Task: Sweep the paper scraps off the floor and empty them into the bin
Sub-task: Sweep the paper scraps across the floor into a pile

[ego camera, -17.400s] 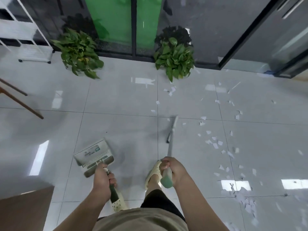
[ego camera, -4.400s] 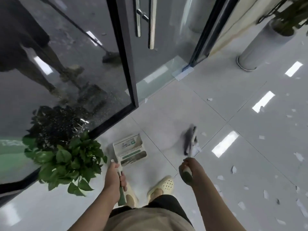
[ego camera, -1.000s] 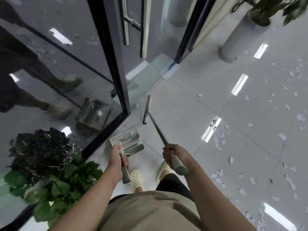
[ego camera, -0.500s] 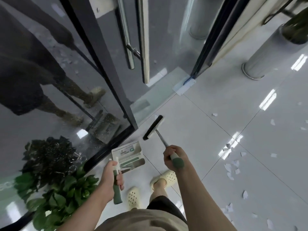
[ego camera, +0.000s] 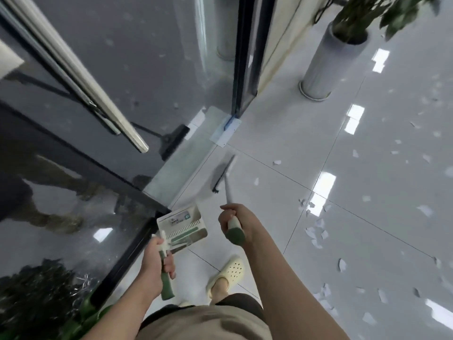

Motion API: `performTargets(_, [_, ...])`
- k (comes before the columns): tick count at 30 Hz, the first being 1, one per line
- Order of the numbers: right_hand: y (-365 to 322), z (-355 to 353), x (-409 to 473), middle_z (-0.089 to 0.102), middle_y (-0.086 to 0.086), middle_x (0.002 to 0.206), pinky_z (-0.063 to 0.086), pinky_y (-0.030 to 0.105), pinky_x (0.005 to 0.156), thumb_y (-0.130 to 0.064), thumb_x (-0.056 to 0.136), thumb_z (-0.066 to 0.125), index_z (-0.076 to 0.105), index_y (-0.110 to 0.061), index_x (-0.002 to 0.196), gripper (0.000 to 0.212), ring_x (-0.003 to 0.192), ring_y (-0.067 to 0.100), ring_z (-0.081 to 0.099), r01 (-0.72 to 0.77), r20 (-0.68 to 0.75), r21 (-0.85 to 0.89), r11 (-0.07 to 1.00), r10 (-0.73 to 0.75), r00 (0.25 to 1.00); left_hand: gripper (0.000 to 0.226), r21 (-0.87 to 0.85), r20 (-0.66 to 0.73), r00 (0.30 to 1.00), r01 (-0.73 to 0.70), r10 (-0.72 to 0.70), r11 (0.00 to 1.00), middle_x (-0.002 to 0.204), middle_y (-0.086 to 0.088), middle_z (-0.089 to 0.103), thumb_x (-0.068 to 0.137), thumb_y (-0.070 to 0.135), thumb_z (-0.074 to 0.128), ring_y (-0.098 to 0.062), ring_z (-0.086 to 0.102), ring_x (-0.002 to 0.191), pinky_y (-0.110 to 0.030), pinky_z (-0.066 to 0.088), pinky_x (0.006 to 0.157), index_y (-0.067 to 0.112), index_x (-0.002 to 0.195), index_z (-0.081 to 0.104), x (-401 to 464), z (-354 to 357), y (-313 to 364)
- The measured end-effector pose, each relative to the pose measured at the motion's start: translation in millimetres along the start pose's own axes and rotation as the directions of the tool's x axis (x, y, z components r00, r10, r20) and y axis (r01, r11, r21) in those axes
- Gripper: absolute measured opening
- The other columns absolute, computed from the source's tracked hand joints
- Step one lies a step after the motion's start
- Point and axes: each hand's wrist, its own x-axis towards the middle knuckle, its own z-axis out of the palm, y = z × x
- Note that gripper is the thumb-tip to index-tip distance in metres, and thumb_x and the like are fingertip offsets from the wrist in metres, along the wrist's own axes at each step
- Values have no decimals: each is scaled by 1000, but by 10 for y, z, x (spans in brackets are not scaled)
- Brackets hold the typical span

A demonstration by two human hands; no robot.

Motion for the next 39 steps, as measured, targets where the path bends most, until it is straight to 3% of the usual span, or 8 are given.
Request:
performTargets(4, [-409,-300,95,36,-2,46,39,14,34,4,80,51,39,-15,72,24,31,9,40,11,79,156,988,-24,997,32,-66,60,998,-6,10,998,39,5,28,90,41,42,-12,24,28,-19,27,35,19,67,38,-18,425,142])
performTargets(8, [-676,-781,63,39,-2,48,42,19,32,12,74,59,42,-13,76,30,32,10,42,71,97,245,967,-97,991,35,50,156,988,-12,4,999,40,4,27,90,42,44,-12,23,29,-21,25,31,20,64,37,-90,841,298])
performTargets(11, [-858,-1129,-61,37,-2,43,38,17,29,5,84,51,39,-14,70,27,28,10,38,150,-83,195,969,-136,987,36,136,179,984,-30,5,990,42,5,26,88,41,45,-12,23,30,-23,25,33,20,60,36,-131,1164,335])
performTargets(15, [-989,-1466,-301,38,2,44,34,16,30,1,92,44,41,-9,74,21,27,11,35,281,-362,13,959,-258,896,31,230,207,978,-59,10,971,42,7,28,86,39,47,-11,24,30,-19,25,33,19,64,40,-88,1569,424])
performTargets(19, [-1181,-1421,-454,41,6,55,35,17,36,5,86,42,45,-4,81,11,36,15,36,381,-464,-95,920,-379,800,29,327,262,965,-83,-6,941,43,7,29,87,40,47,-11,25,30,-19,26,37,20,67,41,-3,1998,554])
performTargets(29, [-1723,-432,-510,37,3,53,33,17,32,7,88,45,44,-7,73,20,37,12,33,492,-311,152,857,-431,847,25,396,325,944,-76,-62,915,41,7,31,84,39,48,-12,26,30,-27,24,49,21,68,42,224,3064,1372])
performTargets(35, [-2081,-32,-184,31,-2,50,32,16,29,1,90,43,36,-15,66,30,31,9,32,296,-105,311,903,-277,955,29,395,305,948,-34,-96,918,42,6,31,85,38,48,-12,26,31,-26,25,48,19,64,43,321,3148,1794])
performTargets(39, [-2192,253,86,33,-1,45,34,16,29,-3,93,42,37,-15,61,34,29,11,34,158,33,354,922,-181,983,28,405,309,941,1,-138,914,44,5,30,84,38,49,-13,26,33,-22,27,43,19,63,44,463,3067,1991])
